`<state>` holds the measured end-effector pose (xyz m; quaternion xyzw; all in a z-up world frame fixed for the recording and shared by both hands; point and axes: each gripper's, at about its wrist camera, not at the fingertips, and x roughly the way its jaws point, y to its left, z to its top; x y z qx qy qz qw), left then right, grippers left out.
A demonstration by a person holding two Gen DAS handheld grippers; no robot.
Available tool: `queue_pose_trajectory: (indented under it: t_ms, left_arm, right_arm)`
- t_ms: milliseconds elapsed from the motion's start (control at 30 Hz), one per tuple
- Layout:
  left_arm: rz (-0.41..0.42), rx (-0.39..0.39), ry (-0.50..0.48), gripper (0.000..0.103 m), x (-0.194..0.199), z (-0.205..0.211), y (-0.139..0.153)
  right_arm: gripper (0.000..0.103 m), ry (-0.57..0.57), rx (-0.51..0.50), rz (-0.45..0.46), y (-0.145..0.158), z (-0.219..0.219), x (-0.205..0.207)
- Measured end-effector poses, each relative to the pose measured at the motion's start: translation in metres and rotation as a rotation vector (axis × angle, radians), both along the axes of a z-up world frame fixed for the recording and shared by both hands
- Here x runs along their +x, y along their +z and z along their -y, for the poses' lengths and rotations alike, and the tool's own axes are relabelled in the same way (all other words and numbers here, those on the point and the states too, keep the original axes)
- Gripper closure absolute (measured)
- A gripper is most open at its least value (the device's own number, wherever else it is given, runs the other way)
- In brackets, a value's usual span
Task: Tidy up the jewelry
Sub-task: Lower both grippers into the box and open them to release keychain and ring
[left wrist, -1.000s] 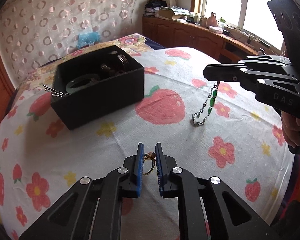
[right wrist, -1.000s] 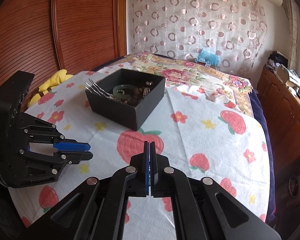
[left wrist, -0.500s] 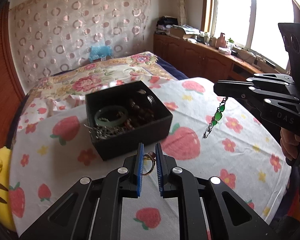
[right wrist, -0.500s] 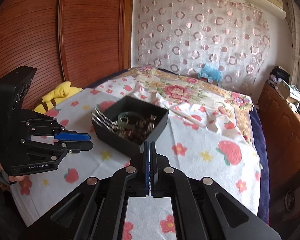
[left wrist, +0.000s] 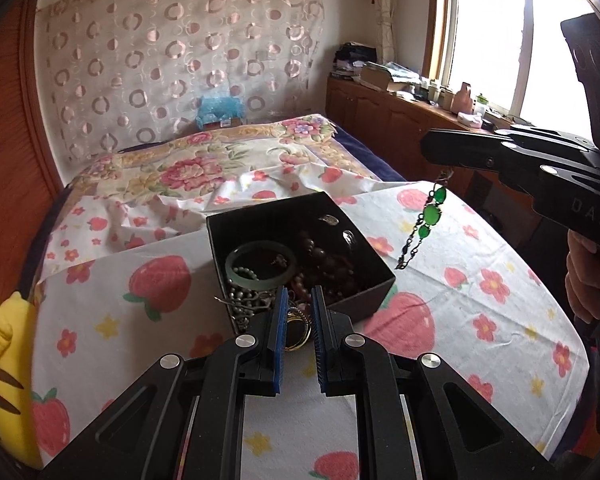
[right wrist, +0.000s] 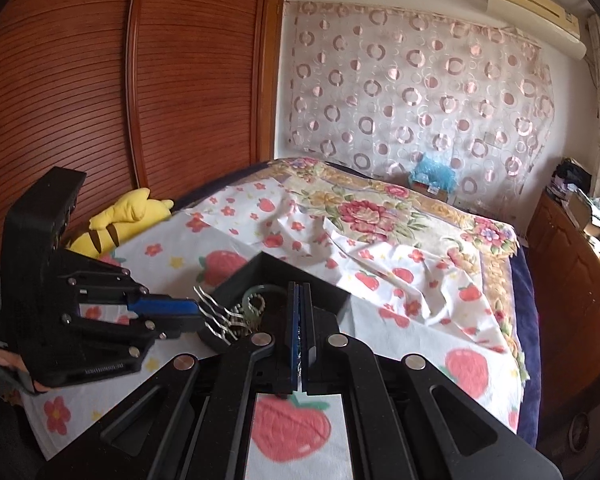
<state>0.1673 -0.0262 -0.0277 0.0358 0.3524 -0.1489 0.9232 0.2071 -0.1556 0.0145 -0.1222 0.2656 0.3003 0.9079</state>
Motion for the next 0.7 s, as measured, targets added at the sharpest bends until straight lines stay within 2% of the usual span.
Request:
queue_pose_trajectory:
  t_ms: [300,700]
  left_arm:
    - [0.007,-0.006,0.015,0.092,0.014,-0.005,0.002]
    - [0.003,-0.021,0.036,0.092,0.036,-0.011,0.001]
  right_arm:
    - [0.102,0.025,0.023,-0.043,-0.005,-0.017,0.027]
    - [0.101,0.02,0.066,-0.115,-0.021,-0.015,0.048]
